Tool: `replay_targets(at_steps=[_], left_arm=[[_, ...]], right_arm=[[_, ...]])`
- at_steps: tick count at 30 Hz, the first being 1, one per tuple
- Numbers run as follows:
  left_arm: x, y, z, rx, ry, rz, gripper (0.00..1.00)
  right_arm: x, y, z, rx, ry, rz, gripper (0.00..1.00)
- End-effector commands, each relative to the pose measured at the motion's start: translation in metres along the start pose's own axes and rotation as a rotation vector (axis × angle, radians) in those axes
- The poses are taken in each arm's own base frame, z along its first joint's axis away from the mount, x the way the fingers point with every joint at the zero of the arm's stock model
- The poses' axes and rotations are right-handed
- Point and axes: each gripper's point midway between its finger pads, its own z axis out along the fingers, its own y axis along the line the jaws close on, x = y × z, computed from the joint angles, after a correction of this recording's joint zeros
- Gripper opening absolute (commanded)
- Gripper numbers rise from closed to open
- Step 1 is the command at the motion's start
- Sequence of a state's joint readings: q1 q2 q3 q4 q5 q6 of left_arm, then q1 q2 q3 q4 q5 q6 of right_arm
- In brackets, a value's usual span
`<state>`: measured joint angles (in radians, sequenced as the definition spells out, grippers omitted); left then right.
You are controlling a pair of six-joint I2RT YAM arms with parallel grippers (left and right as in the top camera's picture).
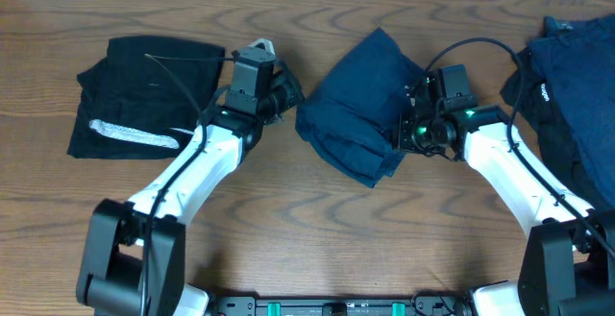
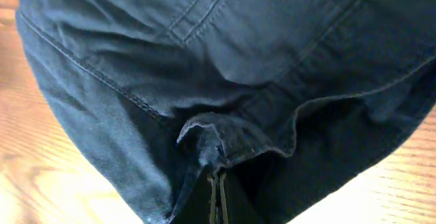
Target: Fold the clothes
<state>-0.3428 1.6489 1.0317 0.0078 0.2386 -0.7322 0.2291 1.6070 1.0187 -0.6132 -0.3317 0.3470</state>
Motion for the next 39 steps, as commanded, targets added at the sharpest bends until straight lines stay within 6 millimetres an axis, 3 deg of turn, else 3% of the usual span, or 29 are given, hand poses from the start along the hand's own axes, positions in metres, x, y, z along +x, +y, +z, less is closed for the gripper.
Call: replay_targets(at_steps=[1, 5, 9, 10, 12, 14, 19, 21, 25, 30, 33, 39], left_arm=[[0.013, 0.01, 0.008, -0.041, 0.036, 0.016, 0.08], [0.025, 0.006, 0.018, -0.033, 0.061, 0.031, 0.12], [0.032, -0.012, 0.022, 0.046, 0.087, 0.049, 0.11], [0.033, -0.017, 0.022, 0.063, 0.089, 0.054, 0.12], [0.034, -0.023, 0.022, 0.082, 0.084, 0.063, 0.11], [0.033, -0.029, 0.022, 0.1, 0.077, 0.071, 0.12], [0.042, -0.037, 0.023, 0.119, 0.093, 0.086, 0.11], [0.051, -0.041, 0.023, 0.14, 0.123, 0.099, 0.12], [0.064, -0.045, 0.027, 0.151, 0.157, 0.114, 0.11], [0.08, -0.05, 0.037, 0.184, 0.203, 0.125, 0.11], [0.09, -0.049, 0.044, 0.205, 0.244, 0.125, 0.11], [0.114, -0.018, 0.045, 0.1, 0.343, 0.148, 0.11]], right_arm=[[0.01, 0.006, 0.002, 0.006, 0.013, -0.039, 0.01], [0.025, 0.014, 0.009, 0.006, 0.051, -0.063, 0.01], [0.043, 0.013, 0.017, 0.019, 0.09, -0.079, 0.02], [0.046, 0.009, 0.019, 0.036, 0.093, -0.08, 0.06], [0.048, 0.006, 0.021, 0.048, 0.093, -0.081, 0.31], [0.046, 0.008, 0.021, 0.038, 0.085, -0.086, 0.44], [0.016, 0.029, -0.001, -0.059, 0.01, -0.154, 0.51], [-0.001, 0.029, -0.015, -0.063, -0.038, -0.14, 0.5], [-0.029, 0.009, -0.038, -0.045, -0.104, -0.07, 0.38], [-0.036, -0.02, -0.046, -0.023, -0.118, 0.013, 0.2], [-0.041, -0.027, -0.048, -0.014, -0.136, 0.015, 0.2], [-0.046, -0.035, -0.041, 0.014, -0.138, -0.003, 0.2]])
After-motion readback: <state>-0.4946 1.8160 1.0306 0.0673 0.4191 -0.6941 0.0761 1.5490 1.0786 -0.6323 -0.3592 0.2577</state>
